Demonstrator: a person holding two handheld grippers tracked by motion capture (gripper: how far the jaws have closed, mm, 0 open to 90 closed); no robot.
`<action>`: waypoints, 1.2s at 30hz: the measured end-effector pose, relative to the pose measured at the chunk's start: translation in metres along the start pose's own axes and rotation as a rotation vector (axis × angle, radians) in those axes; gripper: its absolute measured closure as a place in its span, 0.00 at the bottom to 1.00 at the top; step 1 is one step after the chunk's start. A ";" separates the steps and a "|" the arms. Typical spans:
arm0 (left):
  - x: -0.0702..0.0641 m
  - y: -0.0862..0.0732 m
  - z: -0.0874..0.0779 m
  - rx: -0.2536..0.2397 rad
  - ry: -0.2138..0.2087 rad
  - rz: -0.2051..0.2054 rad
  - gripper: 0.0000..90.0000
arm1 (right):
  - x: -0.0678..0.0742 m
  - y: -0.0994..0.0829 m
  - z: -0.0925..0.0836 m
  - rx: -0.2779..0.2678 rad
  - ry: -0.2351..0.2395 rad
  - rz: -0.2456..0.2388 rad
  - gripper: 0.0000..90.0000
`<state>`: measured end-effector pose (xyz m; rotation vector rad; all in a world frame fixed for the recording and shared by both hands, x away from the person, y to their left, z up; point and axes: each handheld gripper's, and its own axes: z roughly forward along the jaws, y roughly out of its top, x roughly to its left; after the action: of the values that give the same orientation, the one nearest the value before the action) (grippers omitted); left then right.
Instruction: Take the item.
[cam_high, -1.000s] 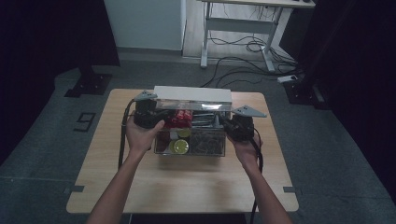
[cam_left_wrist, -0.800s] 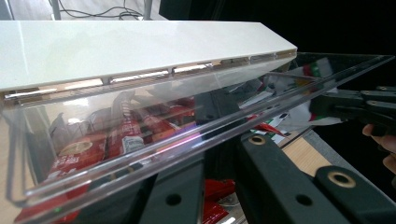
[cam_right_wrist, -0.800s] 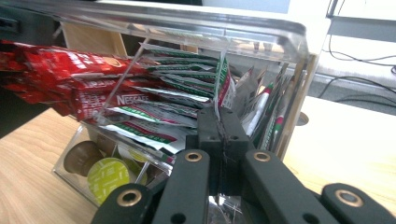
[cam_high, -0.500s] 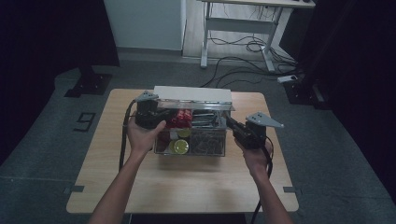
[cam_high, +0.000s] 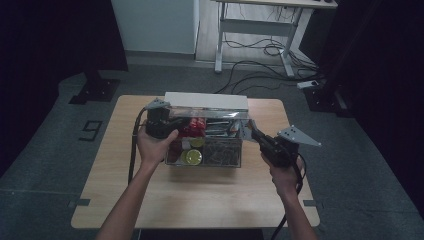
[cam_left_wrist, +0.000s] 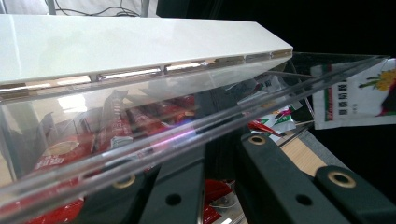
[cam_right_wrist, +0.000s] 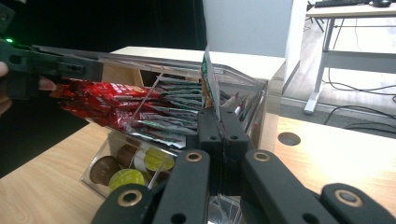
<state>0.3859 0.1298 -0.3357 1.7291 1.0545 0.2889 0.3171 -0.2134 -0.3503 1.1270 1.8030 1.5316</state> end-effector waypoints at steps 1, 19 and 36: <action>0.000 0.000 0.000 0.000 0.000 0.000 1.00 | -0.001 0.000 -0.002 -0.002 -0.001 -0.001 0.99; 0.002 -0.002 -0.002 0.009 0.010 0.001 1.00 | -0.016 -0.017 -0.033 -0.042 -0.016 0.018 0.99; 0.002 -0.003 -0.002 0.010 0.009 0.003 1.00 | -0.034 -0.052 -0.047 -0.018 -0.031 0.043 0.99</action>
<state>0.3841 0.1329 -0.3380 1.7402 1.0616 0.2934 0.2833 -0.2678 -0.3938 1.1812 1.7515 1.5431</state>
